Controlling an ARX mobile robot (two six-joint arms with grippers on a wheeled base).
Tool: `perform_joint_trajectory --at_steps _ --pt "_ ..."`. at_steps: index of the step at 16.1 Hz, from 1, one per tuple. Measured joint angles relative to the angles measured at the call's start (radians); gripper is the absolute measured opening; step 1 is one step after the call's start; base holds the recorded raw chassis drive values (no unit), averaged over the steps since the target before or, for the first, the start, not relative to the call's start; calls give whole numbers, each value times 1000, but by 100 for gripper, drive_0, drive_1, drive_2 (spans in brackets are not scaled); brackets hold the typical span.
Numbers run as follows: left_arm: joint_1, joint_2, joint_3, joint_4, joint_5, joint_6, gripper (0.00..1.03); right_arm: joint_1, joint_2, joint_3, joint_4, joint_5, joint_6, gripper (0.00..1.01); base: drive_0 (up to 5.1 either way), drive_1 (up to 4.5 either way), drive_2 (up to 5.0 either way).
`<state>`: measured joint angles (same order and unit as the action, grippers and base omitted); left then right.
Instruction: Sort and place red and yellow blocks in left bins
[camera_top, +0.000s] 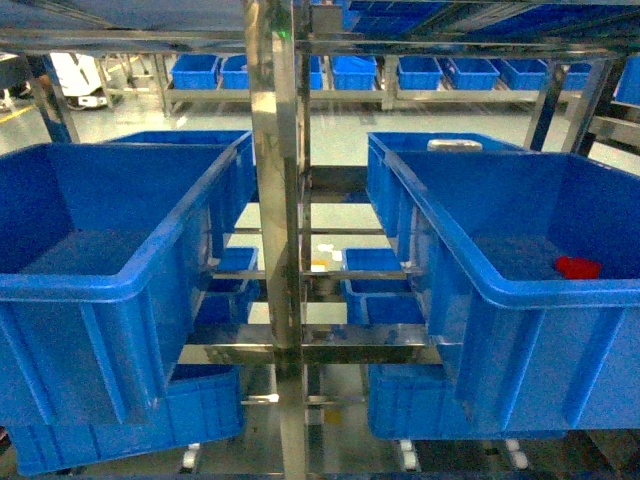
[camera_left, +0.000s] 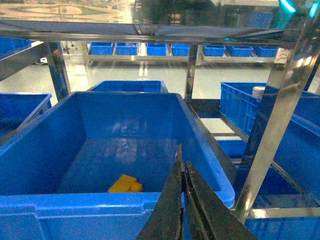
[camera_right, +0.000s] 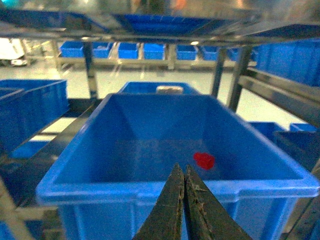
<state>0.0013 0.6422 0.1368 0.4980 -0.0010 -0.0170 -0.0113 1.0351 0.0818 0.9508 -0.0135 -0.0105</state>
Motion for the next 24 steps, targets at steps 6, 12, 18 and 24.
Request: perform_joint_trajectory --at_steps 6,12,18,24 --pt "0 -152 -72 -80 0 1 2 11 -269 -61 -219 13 0 2 0 0 0" --pt "0 -293 -122 -151 0 2 2 11 -532 -68 -456 13 0 2 0 0 0" --pt "0 -445 -122 -299 0 2 2 11 -750 -68 -662 13 0 2 0 0 0" --pt "0 -632 -121 -506 1 6 2 11 -866 -68 -780 13 0 2 0 0 0"
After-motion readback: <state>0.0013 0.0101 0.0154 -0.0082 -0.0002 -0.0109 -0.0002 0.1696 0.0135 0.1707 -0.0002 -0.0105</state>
